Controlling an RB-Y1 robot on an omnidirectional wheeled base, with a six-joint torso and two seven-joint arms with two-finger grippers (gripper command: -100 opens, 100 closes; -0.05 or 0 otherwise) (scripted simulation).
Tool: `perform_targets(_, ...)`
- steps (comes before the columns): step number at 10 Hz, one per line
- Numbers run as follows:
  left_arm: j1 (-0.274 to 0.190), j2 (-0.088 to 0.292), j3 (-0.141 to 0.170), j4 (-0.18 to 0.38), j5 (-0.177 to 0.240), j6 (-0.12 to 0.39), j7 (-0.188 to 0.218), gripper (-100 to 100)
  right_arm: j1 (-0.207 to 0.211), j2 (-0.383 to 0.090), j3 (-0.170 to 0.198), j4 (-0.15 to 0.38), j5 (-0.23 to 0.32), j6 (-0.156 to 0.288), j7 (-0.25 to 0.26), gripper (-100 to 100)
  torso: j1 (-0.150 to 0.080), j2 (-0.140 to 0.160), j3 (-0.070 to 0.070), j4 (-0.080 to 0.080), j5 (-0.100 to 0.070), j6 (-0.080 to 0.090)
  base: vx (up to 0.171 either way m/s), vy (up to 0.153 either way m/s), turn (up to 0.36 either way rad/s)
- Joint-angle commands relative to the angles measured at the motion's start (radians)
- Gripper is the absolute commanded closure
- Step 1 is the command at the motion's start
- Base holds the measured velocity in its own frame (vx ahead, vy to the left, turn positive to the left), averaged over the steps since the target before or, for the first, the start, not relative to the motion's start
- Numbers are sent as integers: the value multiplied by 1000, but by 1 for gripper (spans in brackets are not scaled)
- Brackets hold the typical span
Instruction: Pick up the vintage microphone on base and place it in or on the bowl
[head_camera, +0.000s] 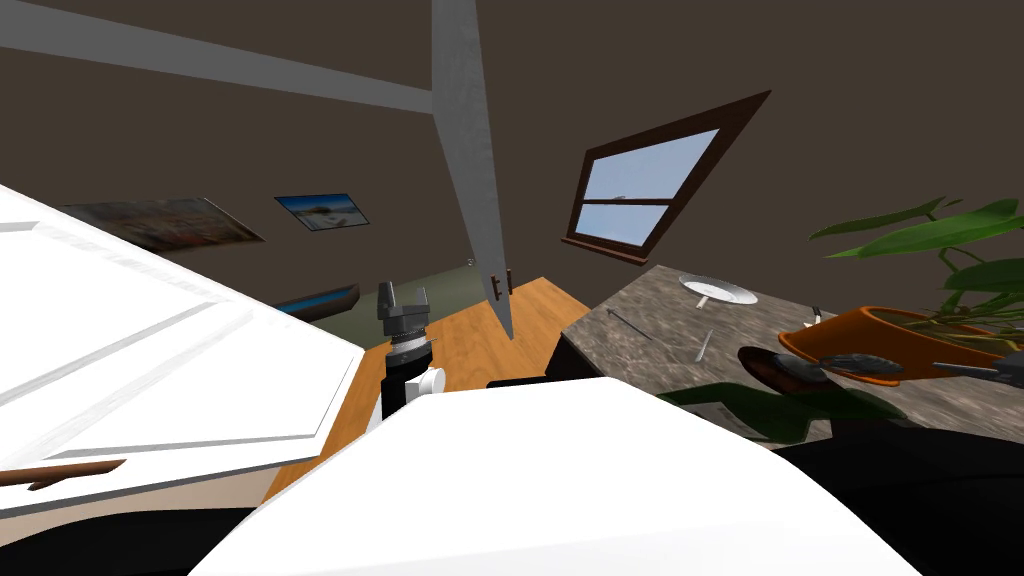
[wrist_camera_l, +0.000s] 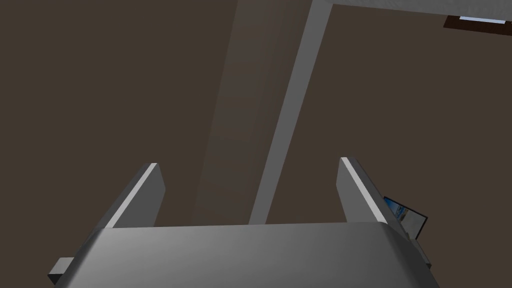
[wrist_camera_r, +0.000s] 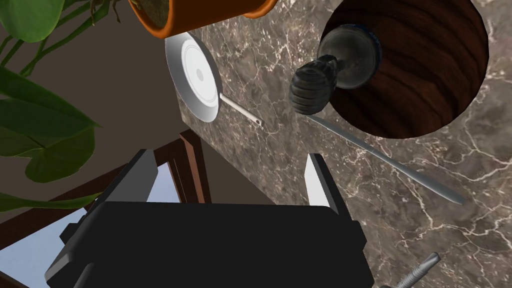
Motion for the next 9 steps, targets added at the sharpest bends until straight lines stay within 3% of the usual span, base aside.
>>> perform_targets(1,0,0,0,0,0,0,0,0,17,-29,-15,-1,-2,-27,-14,-100,0,0,0,0,0,0,12,-7,-65)
perform_targets(3,0,0,0,0,0,0,0,0,54,-29,-15,-1,-2,-27,-14,-100,0,0,0,0,0,0,10,-6,-19)
perform_targets(4,0,0,0,0,0,0,0,0,23,-48,-21,2,0,-45,-24,-100,0,0,0,0,0,0,8,-7,-35)
perform_targets(6,0,0,0,0,0,0,0,0,38,-49,-25,-7,-5,-39,-30,-100,0,0,0,0,0,0,5,-3,-12)
perform_targets(7,0,0,0,0,0,0,0,0,34,-49,-23,-5,-3,-41,-30,0,0,0,0,0,0,0,0,0,0)
perform_targets(9,0,0,0,0,0,0,0,0,34,-49,-23,-5,-3,-41,-30,0,0,1,0,0,0,0,0,0,0)
